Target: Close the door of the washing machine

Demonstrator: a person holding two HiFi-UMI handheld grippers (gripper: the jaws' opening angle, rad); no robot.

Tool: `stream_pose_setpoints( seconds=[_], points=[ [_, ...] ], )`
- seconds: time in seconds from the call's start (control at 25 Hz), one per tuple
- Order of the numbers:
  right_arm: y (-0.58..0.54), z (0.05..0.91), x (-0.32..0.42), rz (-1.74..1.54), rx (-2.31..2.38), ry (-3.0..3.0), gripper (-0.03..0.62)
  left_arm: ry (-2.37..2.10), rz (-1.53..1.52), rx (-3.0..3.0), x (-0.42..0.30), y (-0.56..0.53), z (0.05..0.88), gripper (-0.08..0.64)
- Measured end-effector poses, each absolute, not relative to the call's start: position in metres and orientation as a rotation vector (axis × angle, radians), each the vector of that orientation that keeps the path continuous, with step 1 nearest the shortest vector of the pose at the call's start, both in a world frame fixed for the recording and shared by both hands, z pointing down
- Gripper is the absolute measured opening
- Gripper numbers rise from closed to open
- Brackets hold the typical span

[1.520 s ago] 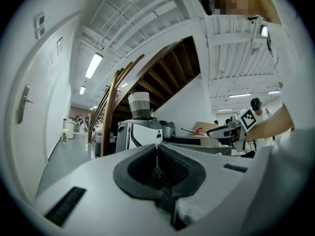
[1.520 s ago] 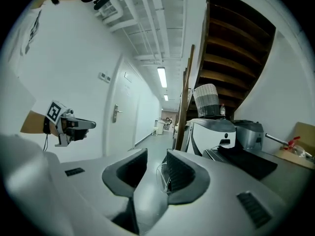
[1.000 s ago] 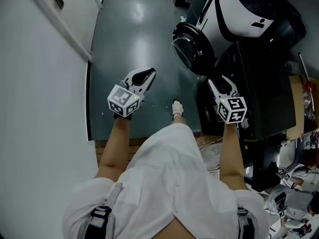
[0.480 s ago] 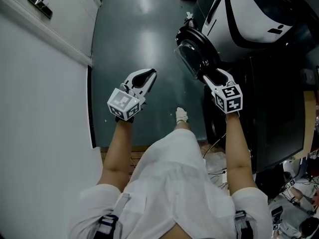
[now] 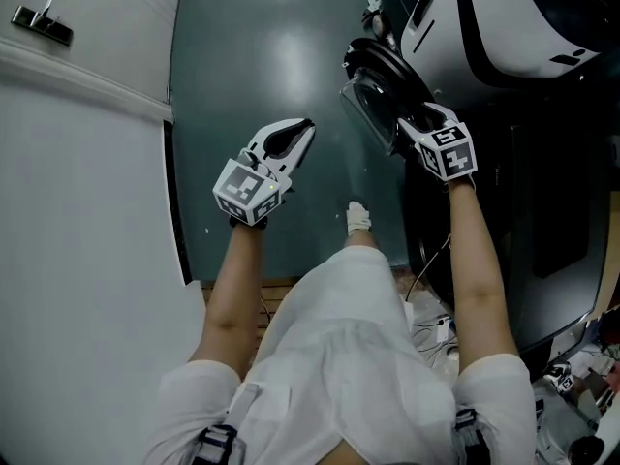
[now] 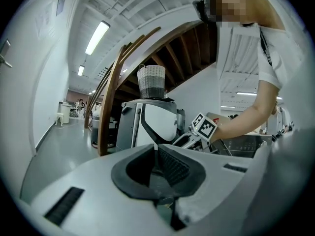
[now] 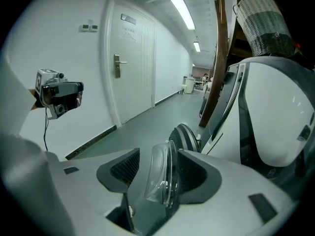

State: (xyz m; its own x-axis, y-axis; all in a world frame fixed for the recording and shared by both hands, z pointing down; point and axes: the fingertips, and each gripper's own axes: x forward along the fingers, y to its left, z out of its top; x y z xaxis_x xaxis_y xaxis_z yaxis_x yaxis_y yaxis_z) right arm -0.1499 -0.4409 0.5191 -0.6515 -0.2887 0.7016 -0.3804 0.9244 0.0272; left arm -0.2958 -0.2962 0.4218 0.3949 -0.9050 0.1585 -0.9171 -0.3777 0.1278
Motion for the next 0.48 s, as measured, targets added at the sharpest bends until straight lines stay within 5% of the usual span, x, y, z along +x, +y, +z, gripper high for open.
stream_pose_setpoints(
  seconds=[0.48],
  points=[
    [-0.523, 0.563, -0.167, 0.064, 0.458, -2.142, 0.245, -1.591, 0.061, 2.422, -0.303, -0.333, 0.449, 0.017]
  ],
)
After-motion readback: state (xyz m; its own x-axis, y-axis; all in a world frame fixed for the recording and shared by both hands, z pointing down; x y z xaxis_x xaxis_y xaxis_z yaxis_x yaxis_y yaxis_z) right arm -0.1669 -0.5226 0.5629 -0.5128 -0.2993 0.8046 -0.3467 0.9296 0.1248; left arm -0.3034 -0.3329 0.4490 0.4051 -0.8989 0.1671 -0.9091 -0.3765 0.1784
